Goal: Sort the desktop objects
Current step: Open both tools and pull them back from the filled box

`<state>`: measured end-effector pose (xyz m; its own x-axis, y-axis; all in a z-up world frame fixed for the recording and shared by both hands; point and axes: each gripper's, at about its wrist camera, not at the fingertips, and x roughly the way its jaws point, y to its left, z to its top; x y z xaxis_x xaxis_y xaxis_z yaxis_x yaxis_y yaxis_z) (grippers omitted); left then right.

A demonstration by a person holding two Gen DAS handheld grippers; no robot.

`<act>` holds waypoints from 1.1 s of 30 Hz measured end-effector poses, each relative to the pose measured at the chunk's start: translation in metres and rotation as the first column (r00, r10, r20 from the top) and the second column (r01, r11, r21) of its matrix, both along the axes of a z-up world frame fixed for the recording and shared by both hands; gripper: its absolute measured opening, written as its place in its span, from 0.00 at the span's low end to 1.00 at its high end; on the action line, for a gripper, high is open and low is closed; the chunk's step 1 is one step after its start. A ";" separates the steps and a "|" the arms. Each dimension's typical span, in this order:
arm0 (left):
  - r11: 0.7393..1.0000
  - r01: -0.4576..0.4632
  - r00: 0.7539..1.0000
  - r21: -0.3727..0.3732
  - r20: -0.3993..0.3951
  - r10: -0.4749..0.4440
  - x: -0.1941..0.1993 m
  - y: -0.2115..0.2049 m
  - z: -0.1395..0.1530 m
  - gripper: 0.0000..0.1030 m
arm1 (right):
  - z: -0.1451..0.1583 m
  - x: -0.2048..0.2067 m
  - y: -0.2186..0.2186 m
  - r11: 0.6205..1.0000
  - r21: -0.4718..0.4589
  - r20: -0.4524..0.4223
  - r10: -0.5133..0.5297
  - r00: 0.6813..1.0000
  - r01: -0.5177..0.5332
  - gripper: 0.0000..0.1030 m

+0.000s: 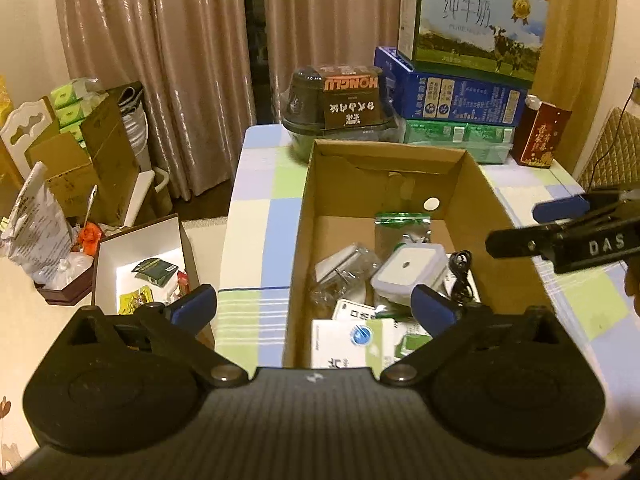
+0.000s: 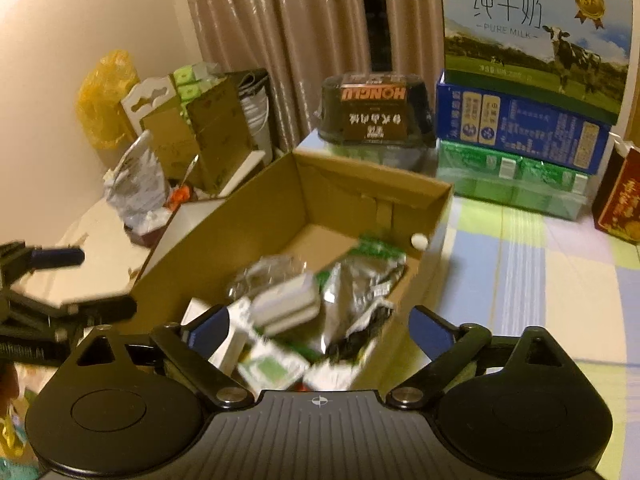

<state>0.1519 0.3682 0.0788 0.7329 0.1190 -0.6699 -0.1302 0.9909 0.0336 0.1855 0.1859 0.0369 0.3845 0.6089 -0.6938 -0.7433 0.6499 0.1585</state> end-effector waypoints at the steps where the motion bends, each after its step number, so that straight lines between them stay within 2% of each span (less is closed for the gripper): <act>1: 1.000 -0.008 1.000 -0.004 0.009 0.008 -0.006 -0.003 0.001 0.99 | 0.000 -0.006 -0.003 1.000 -0.006 0.000 0.002 1.000 -0.002 0.93; 5: 0.999 -0.037 0.999 -0.038 0.037 0.039 -0.027 -0.012 0.007 0.99 | 0.006 -0.031 -0.017 1.000 -0.021 -0.001 -0.019 1.000 0.019 0.98; 24: 0.982 -0.146 0.987 -0.118 0.043 0.152 -0.132 -0.058 0.043 0.99 | 0.039 -0.118 -0.075 0.996 -0.024 -0.053 -0.088 0.995 0.087 0.98; 33: 0.982 -0.169 0.984 -0.087 0.040 0.173 -0.171 -0.083 0.047 0.99 | 0.043 -0.147 -0.089 0.996 -0.039 -0.051 -0.082 0.995 0.080 0.98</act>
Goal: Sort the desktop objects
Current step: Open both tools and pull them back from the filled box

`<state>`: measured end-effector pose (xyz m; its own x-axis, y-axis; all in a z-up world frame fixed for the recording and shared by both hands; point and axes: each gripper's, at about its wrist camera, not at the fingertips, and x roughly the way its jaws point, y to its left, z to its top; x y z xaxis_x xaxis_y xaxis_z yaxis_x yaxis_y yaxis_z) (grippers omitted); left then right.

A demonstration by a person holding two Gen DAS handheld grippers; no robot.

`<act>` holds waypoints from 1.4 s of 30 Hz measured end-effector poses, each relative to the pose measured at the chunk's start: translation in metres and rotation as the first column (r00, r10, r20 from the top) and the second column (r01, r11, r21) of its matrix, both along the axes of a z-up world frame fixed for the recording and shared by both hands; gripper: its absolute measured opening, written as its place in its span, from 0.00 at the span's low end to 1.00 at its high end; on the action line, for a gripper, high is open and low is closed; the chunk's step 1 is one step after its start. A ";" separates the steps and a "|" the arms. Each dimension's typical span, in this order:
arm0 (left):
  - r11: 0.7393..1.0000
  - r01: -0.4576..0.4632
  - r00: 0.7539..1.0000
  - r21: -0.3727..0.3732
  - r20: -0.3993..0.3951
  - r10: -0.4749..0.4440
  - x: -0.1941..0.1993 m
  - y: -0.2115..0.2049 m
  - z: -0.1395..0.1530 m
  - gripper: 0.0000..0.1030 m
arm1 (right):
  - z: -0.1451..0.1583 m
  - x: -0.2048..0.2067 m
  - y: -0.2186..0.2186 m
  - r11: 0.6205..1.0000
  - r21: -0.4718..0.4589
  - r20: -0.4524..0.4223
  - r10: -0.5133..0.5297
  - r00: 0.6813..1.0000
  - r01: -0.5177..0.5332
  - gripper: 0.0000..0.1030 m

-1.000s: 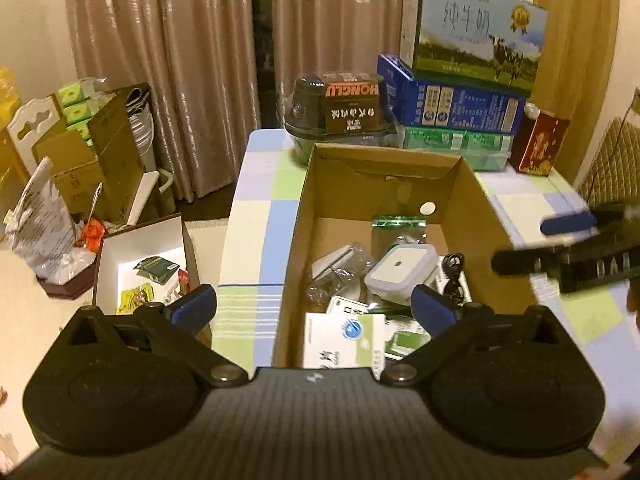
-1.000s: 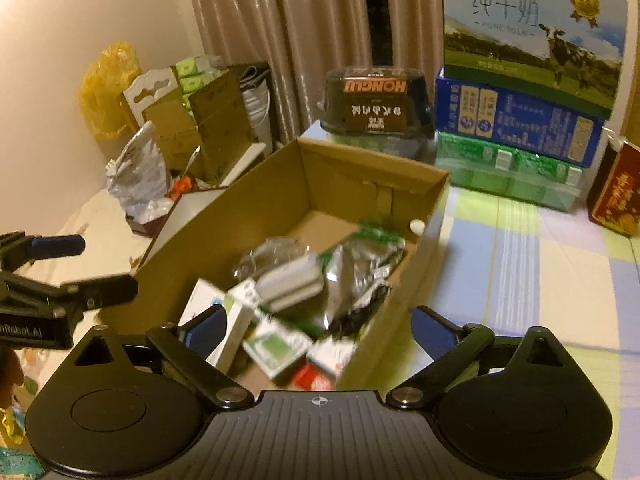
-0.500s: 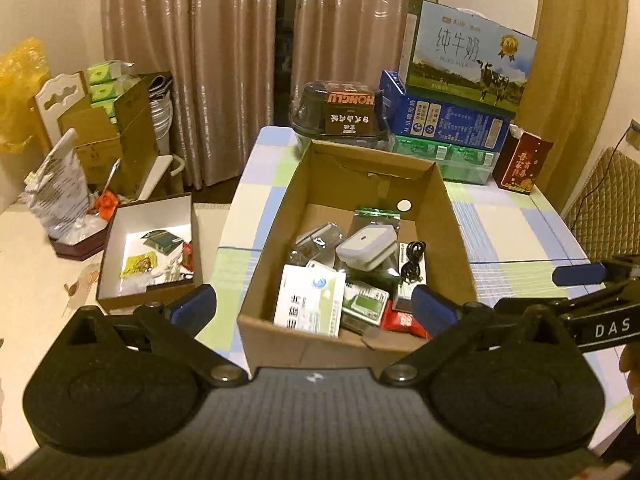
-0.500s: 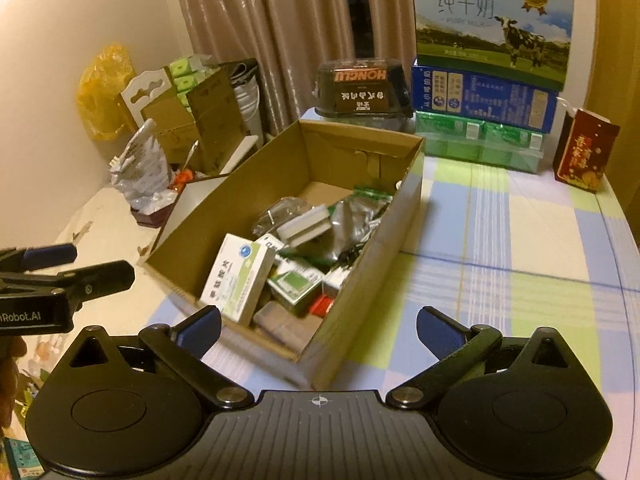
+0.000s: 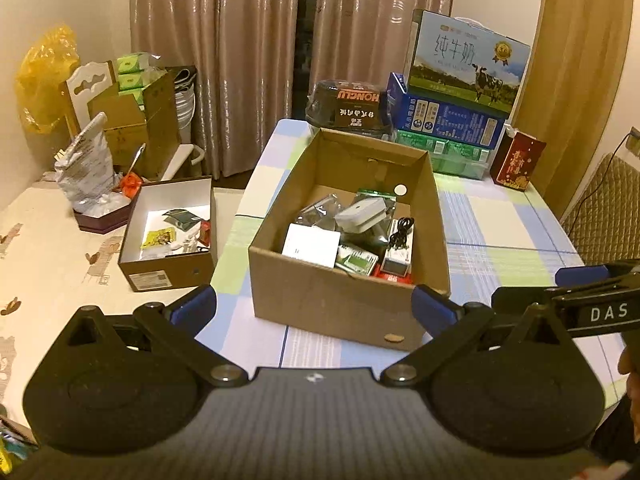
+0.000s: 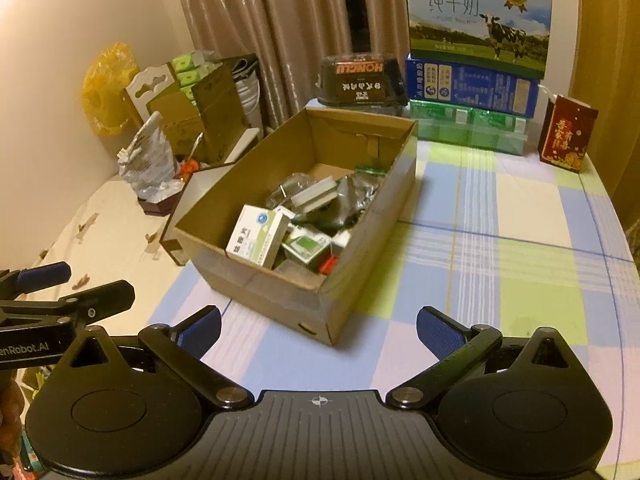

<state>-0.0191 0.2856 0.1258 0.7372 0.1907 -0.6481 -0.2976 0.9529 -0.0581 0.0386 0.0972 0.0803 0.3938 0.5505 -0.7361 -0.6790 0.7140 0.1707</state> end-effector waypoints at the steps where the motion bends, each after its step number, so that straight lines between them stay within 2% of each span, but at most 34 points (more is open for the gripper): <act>1: 1.000 -0.001 1.000 0.004 -0.005 0.001 -0.003 -0.002 0.000 0.99 | -0.001 -0.002 -0.001 1.000 -0.004 -0.003 -0.002 1.000 0.002 0.98; 11: 0.999 -0.043 0.999 -0.017 -0.006 0.043 -0.020 -0.007 -0.006 0.99 | -0.005 -0.014 -0.009 1.000 -0.019 -0.009 0.004 1.000 -0.004 0.98; 21: 0.999 -0.035 0.999 -0.007 -0.019 0.035 -0.019 -0.009 -0.010 0.99 | -0.008 -0.016 -0.009 1.000 -0.018 -0.015 0.001 1.000 -0.001 0.98; 36: 0.999 -0.033 0.999 -0.038 -0.021 0.033 -0.018 -0.005 -0.012 0.99 | -0.003 -0.019 -0.005 1.000 -0.014 -0.006 0.001 1.000 -0.001 0.98; 42: 0.999 -0.037 0.999 -0.019 -0.020 0.037 -0.018 -0.005 -0.012 0.99 | -0.002 -0.019 -0.005 1.000 -0.015 -0.004 0.002 1.000 -0.002 0.98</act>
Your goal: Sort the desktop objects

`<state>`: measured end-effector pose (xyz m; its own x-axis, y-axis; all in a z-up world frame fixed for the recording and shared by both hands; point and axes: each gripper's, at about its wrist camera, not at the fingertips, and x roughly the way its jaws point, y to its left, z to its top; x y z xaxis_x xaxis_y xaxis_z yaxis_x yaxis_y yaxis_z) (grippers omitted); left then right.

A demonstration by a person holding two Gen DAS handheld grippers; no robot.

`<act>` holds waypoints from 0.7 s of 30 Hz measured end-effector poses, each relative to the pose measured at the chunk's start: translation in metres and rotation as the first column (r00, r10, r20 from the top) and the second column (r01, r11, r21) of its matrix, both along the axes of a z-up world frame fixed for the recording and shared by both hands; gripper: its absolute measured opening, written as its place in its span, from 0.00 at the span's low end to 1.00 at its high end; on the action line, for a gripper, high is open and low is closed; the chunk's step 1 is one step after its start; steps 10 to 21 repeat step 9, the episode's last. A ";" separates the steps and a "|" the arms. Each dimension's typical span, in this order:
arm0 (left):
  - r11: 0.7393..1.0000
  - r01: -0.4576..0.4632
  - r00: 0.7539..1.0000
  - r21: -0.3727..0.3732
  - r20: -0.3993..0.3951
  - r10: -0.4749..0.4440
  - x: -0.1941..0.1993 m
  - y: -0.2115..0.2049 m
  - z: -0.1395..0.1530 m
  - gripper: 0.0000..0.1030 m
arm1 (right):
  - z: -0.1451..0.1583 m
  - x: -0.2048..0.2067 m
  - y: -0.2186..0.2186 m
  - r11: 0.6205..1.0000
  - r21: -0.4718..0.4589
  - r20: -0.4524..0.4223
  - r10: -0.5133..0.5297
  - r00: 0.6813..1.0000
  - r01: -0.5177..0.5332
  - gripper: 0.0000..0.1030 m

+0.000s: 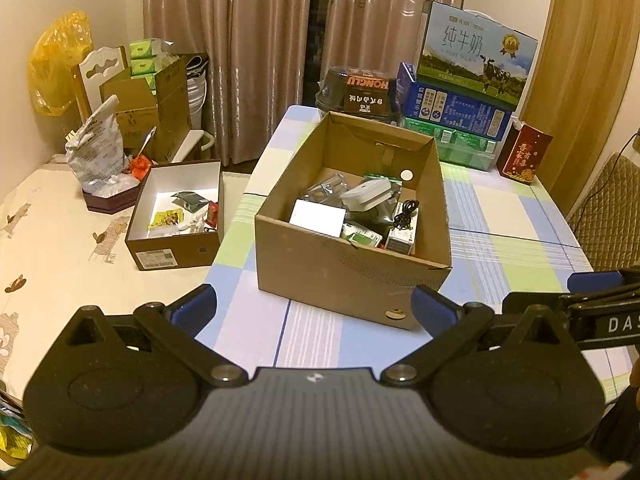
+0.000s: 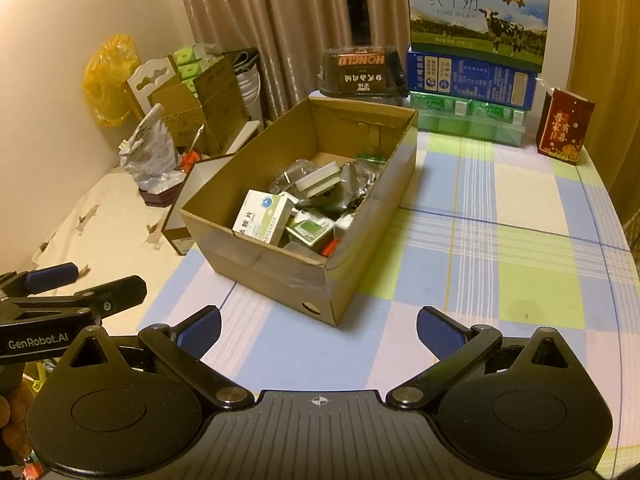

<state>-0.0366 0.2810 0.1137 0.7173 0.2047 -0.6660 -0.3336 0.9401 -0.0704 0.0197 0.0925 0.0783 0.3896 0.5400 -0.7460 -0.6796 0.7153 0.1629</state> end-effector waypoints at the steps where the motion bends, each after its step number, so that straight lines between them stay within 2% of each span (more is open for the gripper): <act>1: 1.000 0.000 1.000 0.001 0.000 0.000 0.000 0.000 0.000 0.99 | 0.000 0.000 0.000 1.000 -0.001 0.000 -0.001 1.000 0.001 0.98; 21: 1.000 -0.016 1.000 0.025 0.019 0.015 -0.002 0.001 0.002 0.99 | 0.002 0.000 -0.003 1.000 0.002 0.003 -0.014 1.000 0.014 0.98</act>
